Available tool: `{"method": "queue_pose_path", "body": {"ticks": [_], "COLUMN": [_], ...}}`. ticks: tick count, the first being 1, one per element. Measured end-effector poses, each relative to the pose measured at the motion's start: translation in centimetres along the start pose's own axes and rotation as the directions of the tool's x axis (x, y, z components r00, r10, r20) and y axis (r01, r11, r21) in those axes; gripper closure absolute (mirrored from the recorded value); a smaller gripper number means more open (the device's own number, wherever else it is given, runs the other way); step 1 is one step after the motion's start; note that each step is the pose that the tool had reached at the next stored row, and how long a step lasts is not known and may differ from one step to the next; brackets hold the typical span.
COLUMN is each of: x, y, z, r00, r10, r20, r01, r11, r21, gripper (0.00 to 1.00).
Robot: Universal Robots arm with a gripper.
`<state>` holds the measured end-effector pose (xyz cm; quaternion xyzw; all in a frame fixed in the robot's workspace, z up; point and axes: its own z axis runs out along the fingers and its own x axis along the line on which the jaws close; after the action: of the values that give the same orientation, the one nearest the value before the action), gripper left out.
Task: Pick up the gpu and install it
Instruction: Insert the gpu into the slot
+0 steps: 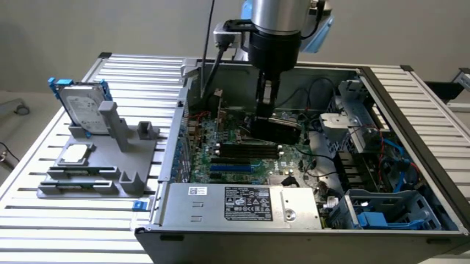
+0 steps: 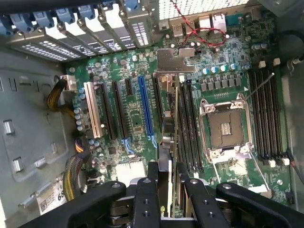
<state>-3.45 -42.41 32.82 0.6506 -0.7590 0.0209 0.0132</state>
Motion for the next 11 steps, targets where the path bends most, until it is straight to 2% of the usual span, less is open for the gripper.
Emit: {"method": "queue_pose_path", "body": {"ticks": [3, 6, 11], "x": [0.0, 0.0, 0.2], "y": [0.02, 0.22, 1.41], "z": [0.25, 0.57, 1.04], "r00": [0.9987, 0.9969, 0.9958], "r10": [-0.052, -0.079, -0.091], "r20": [0.0007, 0.001, 0.0013], "r01": [0.052, 0.079, 0.091], "r11": [0.9987, 0.9969, 0.9958], "r21": [0.0025, 0.0041, 0.0076], "gripper": [0.74, 0.74, 0.74]}}
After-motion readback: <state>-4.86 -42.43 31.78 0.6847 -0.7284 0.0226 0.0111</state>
